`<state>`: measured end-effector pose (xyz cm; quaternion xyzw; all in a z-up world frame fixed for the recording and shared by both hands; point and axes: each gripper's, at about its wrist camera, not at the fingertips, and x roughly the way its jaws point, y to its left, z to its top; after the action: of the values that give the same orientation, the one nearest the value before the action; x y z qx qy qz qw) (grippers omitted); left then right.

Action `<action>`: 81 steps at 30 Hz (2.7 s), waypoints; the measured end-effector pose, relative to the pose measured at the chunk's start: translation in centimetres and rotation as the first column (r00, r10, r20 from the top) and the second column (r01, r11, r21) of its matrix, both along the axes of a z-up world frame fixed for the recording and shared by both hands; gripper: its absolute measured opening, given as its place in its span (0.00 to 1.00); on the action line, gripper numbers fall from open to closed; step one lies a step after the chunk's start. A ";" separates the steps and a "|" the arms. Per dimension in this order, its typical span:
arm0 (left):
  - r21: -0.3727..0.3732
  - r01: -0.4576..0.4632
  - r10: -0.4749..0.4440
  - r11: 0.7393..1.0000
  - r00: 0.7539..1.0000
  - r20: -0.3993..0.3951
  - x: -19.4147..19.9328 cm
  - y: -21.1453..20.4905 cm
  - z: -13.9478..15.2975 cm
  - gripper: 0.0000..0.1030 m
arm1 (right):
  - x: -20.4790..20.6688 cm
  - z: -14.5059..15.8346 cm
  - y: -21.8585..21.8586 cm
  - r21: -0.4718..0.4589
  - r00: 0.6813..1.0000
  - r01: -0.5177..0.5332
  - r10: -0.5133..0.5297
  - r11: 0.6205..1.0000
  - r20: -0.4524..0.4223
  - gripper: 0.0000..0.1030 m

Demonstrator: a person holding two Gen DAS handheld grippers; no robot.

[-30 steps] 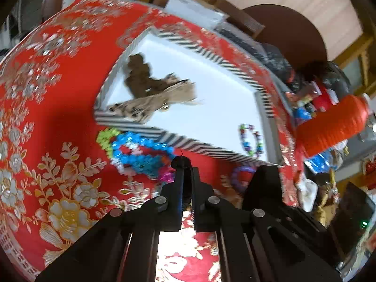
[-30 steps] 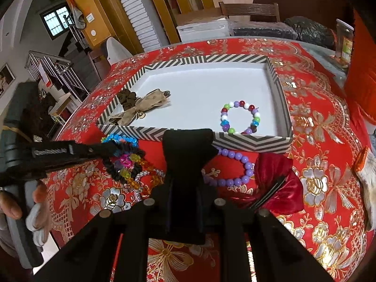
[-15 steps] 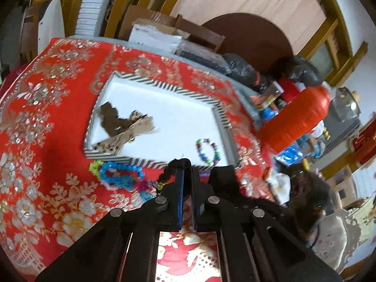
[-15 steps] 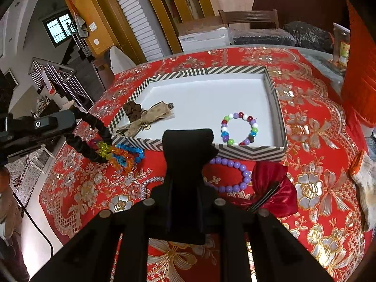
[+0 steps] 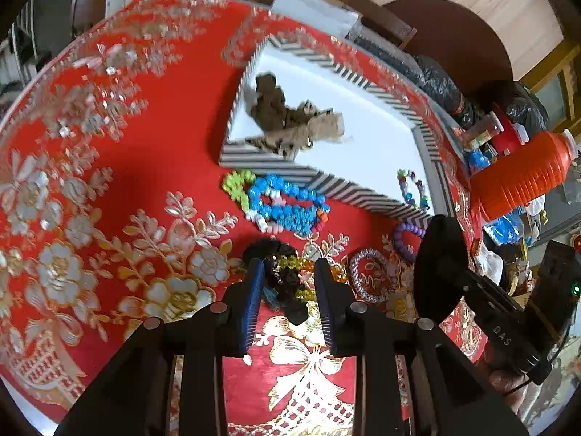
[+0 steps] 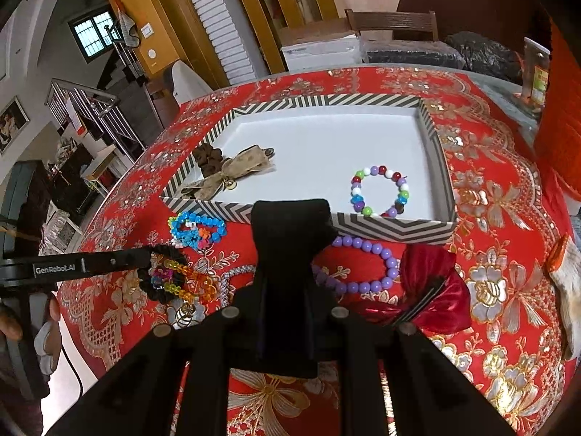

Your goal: Organize jewelry

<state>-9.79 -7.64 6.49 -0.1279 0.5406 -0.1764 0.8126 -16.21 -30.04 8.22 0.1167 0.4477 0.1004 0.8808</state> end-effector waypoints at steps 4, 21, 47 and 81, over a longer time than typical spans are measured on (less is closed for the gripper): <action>-0.004 0.029 -0.029 1.000 0.996 0.084 -0.9 -0.6 2.6 0.33 | 0.1 -0.1 0.3 -0.002 1.000 -0.008 0.008 1.000 -0.005 0.16; 0.419 0.414 -0.471 0.808 0.881 0.036 0.0 -8.0 -2.3 0.34 | 0.1 -0.2 -0.3 0.013 1.000 -0.002 0.003 1.000 -0.019 0.16; 0.300 0.525 -0.562 0.796 0.826 0.043 0.8 -8.2 -1.0 0.16 | 0.1 1.0 -0.3 0.007 1.000 0.005 -0.005 1.000 0.015 0.17; 0.185 0.252 -0.304 0.950 0.885 0.353 1.5 -9.3 8.1 0.17 | -0.6 5.5 -3.2 0.034 0.990 0.059 -0.063 0.998 0.123 0.17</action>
<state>-8.33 -16.95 14.54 0.0423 0.3975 -0.2759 0.8741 -16.78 -33.26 13.73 0.1373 0.3869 0.0874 0.9076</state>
